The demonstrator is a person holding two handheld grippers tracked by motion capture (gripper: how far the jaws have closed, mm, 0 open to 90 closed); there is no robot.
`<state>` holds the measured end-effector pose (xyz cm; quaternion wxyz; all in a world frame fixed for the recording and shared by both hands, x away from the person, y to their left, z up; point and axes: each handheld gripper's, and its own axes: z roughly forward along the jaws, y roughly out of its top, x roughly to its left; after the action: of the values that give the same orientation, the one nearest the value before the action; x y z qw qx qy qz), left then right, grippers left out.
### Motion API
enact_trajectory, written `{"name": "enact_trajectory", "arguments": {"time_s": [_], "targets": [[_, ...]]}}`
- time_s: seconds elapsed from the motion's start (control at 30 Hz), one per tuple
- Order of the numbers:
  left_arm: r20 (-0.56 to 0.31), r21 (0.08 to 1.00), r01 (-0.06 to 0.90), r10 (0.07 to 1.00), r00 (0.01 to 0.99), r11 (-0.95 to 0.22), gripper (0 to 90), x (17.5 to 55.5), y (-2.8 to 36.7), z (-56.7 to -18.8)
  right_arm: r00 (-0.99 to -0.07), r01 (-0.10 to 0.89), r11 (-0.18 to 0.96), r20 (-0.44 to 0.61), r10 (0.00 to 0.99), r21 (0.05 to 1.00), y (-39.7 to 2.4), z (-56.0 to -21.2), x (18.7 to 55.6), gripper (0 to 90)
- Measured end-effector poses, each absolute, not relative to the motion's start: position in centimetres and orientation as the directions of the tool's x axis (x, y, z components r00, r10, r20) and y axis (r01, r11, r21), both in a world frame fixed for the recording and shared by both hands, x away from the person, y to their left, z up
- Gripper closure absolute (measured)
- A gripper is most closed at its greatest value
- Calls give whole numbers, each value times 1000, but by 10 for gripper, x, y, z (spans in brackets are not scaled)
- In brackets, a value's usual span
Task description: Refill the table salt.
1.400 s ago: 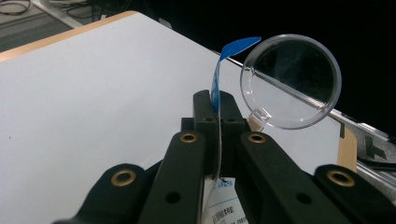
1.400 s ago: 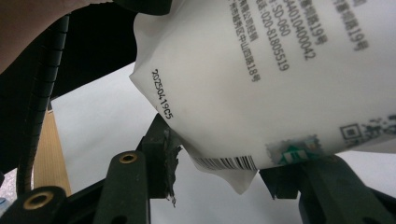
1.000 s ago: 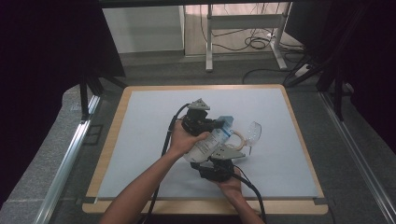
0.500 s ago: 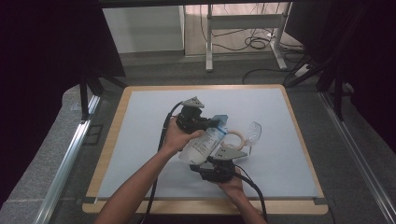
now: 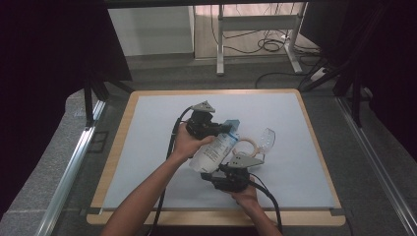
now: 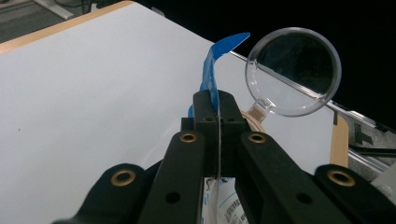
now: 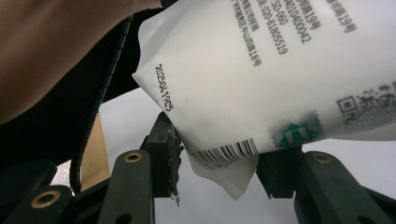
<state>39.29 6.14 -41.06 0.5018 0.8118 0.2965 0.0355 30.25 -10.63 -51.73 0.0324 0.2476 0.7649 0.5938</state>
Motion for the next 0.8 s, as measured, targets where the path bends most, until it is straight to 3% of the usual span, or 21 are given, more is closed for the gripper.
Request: {"name": "enact_trajectory", "arguments": {"time_s": [0.8], "targets": [[-230,837,444,530,816,-321,898,399,56,-415,-842,388,117,299,450,914,-108,-517,301,573]]}}
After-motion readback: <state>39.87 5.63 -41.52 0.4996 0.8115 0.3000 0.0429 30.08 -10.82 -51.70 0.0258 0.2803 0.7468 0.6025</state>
